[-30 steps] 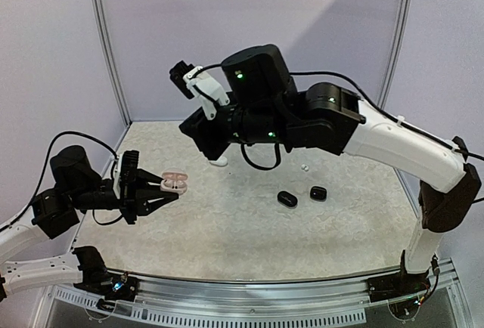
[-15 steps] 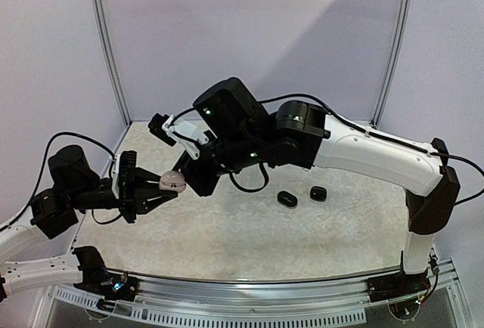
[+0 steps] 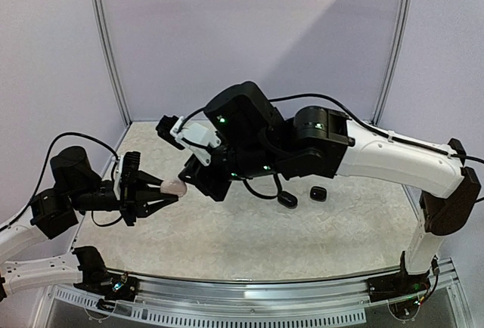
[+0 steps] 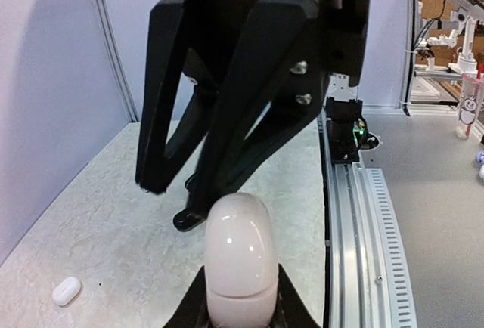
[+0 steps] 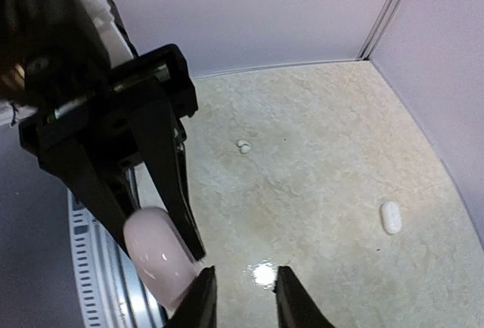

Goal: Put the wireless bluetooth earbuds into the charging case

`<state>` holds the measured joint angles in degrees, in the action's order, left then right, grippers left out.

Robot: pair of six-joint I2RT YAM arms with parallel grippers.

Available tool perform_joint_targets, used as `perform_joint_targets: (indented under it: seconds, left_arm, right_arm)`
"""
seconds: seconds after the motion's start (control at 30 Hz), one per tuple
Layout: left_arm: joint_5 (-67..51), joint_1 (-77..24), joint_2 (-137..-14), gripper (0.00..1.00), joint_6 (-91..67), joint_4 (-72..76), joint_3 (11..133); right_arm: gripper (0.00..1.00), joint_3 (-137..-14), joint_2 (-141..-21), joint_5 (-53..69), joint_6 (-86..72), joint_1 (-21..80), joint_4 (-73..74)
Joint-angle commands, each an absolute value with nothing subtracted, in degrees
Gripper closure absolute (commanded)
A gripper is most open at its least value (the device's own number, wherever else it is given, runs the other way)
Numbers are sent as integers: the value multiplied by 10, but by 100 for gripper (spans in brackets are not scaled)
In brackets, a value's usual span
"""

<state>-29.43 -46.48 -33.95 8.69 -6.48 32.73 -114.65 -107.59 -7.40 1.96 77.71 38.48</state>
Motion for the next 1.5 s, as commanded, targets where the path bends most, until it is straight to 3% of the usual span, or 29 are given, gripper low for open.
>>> perform_joint_targets:
  seconds: [0.0,0.23,0.53,0.73,0.93,1.1,1.33,1.47]
  left_arm:
    - [-301,-462,-331,100,61,-73,328]
    - [-321,-462,-334,100,53,-66,326]
    - [-349,-462,-336,100,22,-70,330]
    - [-351,-463,-338,100,21,-66,329]
    - [-342,-462,-338,100,15,-66,330]
    - [-331,-462,-340,100,-4,-58,331]
    - [-327,-462,-341,100,-42,-45,336]
    - [-325,-462,-344,100,-50,-40,341]
  right_arm:
    - [64,-1063,-987,-130,35,791,390]
    - [30,-965,-913,-19,105,792,303]
    - [30,-1047,-1011,13,188,791,328]
    - [40,-1071,-1044,29,193,788,325]
    - [76,-1072,-1047,45,190,786,319]
    - [86,-1086,-1058,51,193,786,342]
    - [88,-1120,-1094,40,183,786,389]
    - [100,-1120,-1100,40,181,784,400]
